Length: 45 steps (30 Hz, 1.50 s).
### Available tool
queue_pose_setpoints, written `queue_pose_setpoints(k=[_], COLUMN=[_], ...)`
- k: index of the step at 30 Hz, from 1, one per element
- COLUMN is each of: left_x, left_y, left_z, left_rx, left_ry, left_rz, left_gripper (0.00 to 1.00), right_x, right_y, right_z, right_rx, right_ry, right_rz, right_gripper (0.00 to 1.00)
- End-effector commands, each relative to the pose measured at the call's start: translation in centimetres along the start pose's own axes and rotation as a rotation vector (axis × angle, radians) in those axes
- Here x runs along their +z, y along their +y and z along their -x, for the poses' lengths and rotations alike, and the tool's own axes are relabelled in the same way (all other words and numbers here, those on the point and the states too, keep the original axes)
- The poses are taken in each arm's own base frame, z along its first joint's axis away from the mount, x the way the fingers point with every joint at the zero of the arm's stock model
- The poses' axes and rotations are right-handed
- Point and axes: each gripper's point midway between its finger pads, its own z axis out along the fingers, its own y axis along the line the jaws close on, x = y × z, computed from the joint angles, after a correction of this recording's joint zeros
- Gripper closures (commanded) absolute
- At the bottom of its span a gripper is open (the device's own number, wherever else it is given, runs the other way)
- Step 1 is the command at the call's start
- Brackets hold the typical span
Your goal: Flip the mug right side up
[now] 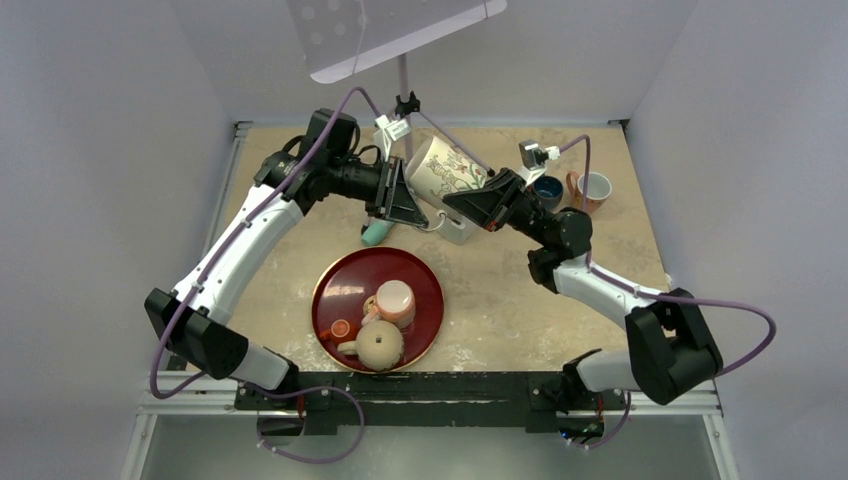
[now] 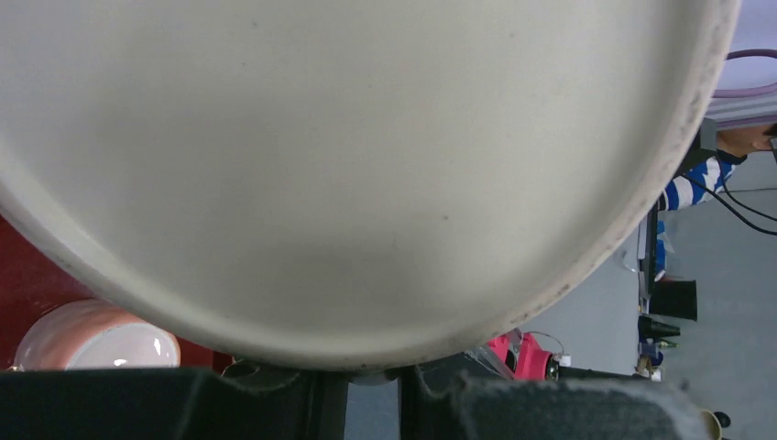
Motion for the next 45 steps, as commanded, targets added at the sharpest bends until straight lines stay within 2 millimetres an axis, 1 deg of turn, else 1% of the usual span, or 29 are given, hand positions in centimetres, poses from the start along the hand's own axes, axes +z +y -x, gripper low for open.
queue_pose_setpoints(k=[1, 3, 4, 6, 7, 8, 9, 10, 12, 13, 14, 15, 17, 18, 20, 23, 24, 27, 29, 32, 33, 36, 37, 39, 40, 41, 45], left_x=[0.0, -0.2, -0.3, -0.7, -0.8, -1.1, -1.2, -1.4, -1.9, -2.3, -2.8, -3.4, -4.5, -4.9, -5.4, -6.1, -6.3, -6.4, -6.5, -6.4, -6.4, -6.4, -6.4, -6.4, -6.3, -6.3, -6.3], left_y=[-1.8, -0.9, -0.4, 0.9, 1.7, 2.3, 2.9, 3.2, 3.7, 4.0, 4.6, 5.1, 6.1, 6.3, 6.6, 7.0, 7.0, 6.7, 6.5, 6.5, 6.5, 6.6, 6.6, 6.7, 6.8, 6.8, 6.7], left_z=[0.1, 0.1, 0.1, 0.2, 0.2, 0.3, 0.4, 0.4, 0.5, 0.7, 0.8, 0.9, 1.3, 1.4, 1.3, 1.3, 1.2, 0.9, 0.7, 0.3, 0.2, -0.2, -0.2, -0.3, -0.3, -0.3, -0.1], left_rx=[0.130, 0.131, 0.130, 0.138, 0.144, 0.157, 0.167, 0.178, 0.213, 0.234, 0.268, 0.286, 0.339, 0.360, 0.378, 0.431, 0.439, 0.459, 0.463, 0.465, 0.466, 0.467, 0.469, 0.470, 0.470, 0.470, 0.477], left_ry=[-0.003, -0.010, -0.013, -0.023, -0.024, -0.025, -0.027, -0.027, -0.028, -0.029, -0.028, -0.028, -0.038, -0.040, -0.039, -0.035, -0.033, -0.027, -0.026, -0.021, -0.018, -0.014, -0.013, -0.009, -0.007, -0.006, -0.008], left_rz=[-0.100, -0.060, -0.034, 0.044, 0.090, 0.129, 0.171, 0.193, 0.237, 0.268, 0.316, 0.371, 0.458, 0.483, 0.516, 0.552, 0.557, 0.547, 0.539, 0.531, 0.529, 0.525, 0.526, 0.527, 0.527, 0.526, 0.526], left_gripper=[0.82, 0.47, 0.35, 0.21, 0.15, 0.13, 0.12, 0.11, 0.06, 0.04, 0.02, 0.02, 0.01, 0.01, 0.01, 0.01, 0.01, 0.02, 0.02, 0.02, 0.02, 0.02, 0.02, 0.02, 0.02, 0.02, 0.02], right_x=[0.3, 0.3, 0.2, -0.4, -0.9, -1.5, -2.2, -2.8, -4.1, -4.8, -6.1, -7.8, -11.4, -13.7, -17.4, -22.6, -24.9, -29.6, -32.3, -36.4, -37.5, -41.0, -41.6, -42.0, -42.3, -42.1, -43.0], right_y=[6.0, 4.6, 3.6, 1.6, 0.8, 0.3, -0.1, -0.6, -1.5, -1.5, -2.2, -2.9, -3.2, -3.4, -3.7, -5.2, -6.1, -7.8, -9.7, -12.6, -13.3, -14.8, -15.3, -16.7, -17.9, -18.6, -21.1], right_z=[3.0, 3.1, 3.2, 3.6, 4.1, 4.3, 4.3, 4.4, 4.5, 5.4, 5.9, 6.6, 8.2, 8.6, 10.6, 13.5, 14.8, 17.4, 18.6, 19.3, 19.5, 20.8, 21.1, 21.7, 21.6, 21.8, 22.1], right_rx=[-0.047, -0.057, -0.071, -0.094, -0.109, -0.119, -0.133, -0.145, -0.184, -0.213, -0.235, -0.258, -0.310, -0.335, -0.403, -0.455, -0.457, -0.452, -0.409, -0.304, -0.277, -0.220, -0.201, -0.165, -0.136, -0.124, -0.073], right_ry=[-0.113, -0.114, -0.113, -0.123, -0.151, -0.162, -0.165, -0.164, -0.140, -0.137, -0.123, -0.126, -0.132, -0.118, -0.120, -0.079, -0.083, -0.078, -0.064, -0.029, -0.019, -0.017, -0.015, 0.000, 0.021, 0.032, 0.062], right_rz=[0.132, 0.025, -0.048, -0.203, -0.276, -0.330, -0.384, -0.438, -0.561, -0.645, -0.764, -0.893, -1.118, -1.240, -1.440, -1.648, -1.727, -1.871, -1.905, -1.943, -1.953, -1.986, -1.977, -1.931, -1.915, -1.889, -1.884], right_gripper=[1.00, 1.00, 1.00, 1.00, 1.00, 1.00, 1.00, 1.00, 1.00, 1.00, 1.00, 1.00, 1.00, 1.00, 1.00, 1.00, 1.00, 1.00, 1.00, 1.00, 1.00, 1.00, 1.00, 1.00, 1.00, 1.00, 1.00])
